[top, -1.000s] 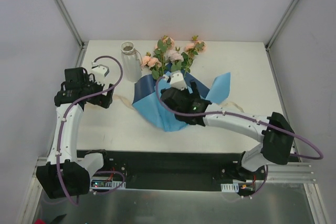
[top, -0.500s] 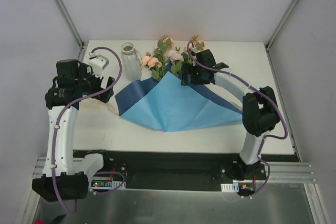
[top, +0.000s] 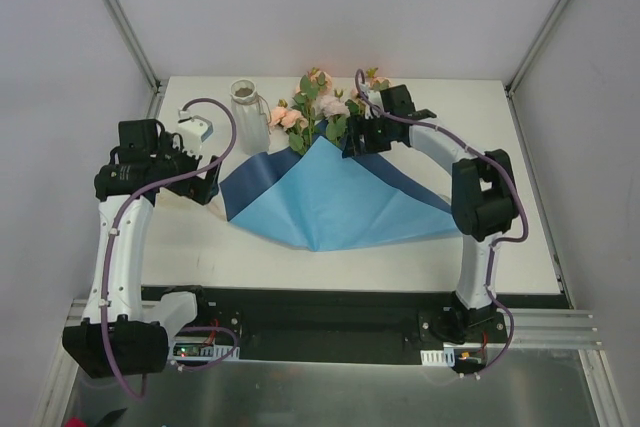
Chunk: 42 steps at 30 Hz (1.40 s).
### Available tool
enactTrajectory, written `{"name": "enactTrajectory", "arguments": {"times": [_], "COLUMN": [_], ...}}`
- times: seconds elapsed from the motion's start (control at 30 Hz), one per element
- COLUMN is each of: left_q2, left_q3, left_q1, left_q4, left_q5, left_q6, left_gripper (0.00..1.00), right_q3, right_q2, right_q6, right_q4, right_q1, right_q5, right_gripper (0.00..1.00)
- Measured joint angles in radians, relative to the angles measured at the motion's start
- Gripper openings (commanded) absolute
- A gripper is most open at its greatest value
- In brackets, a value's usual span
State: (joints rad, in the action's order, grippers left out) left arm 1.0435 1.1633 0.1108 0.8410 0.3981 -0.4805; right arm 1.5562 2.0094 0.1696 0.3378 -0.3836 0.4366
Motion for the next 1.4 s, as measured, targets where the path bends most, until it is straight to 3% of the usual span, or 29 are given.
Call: {"name": "enactTrajectory", "arguments": {"times": [0.4, 0.77, 1.07, 1.4], "left_q2": [0.054, 0.068, 0.049, 0.045], "left_q3": [-0.001, 0.001, 0.002, 0.002], "left_q1": [0.000, 0.000, 0.000, 0.000], "left_q4": [0.005, 0.004, 0.004, -0.006], "left_q5": [-0.010, -0.018, -0.019, -0.053], "left_q6": [-0.006, -0.006, -0.005, 0.010], "left_gripper": [0.99, 0.99, 0.99, 0.99], "right_q3": [0.008, 0.008, -0.082, -0.224], "right_q2": [0.116, 0.122, 0.021, -0.381], "right_q6": [0.022, 0.013, 0.023, 0.037], "right_q4": [-0.021, -0.056, -0.059, -0.065], "right_q1": [0.000, -0.006, -0.018, -0.085], "right_q5": [0.082, 0.130, 0.106, 0.033], "right_gripper": [0.63, 0.02, 0.01, 0.01]}}
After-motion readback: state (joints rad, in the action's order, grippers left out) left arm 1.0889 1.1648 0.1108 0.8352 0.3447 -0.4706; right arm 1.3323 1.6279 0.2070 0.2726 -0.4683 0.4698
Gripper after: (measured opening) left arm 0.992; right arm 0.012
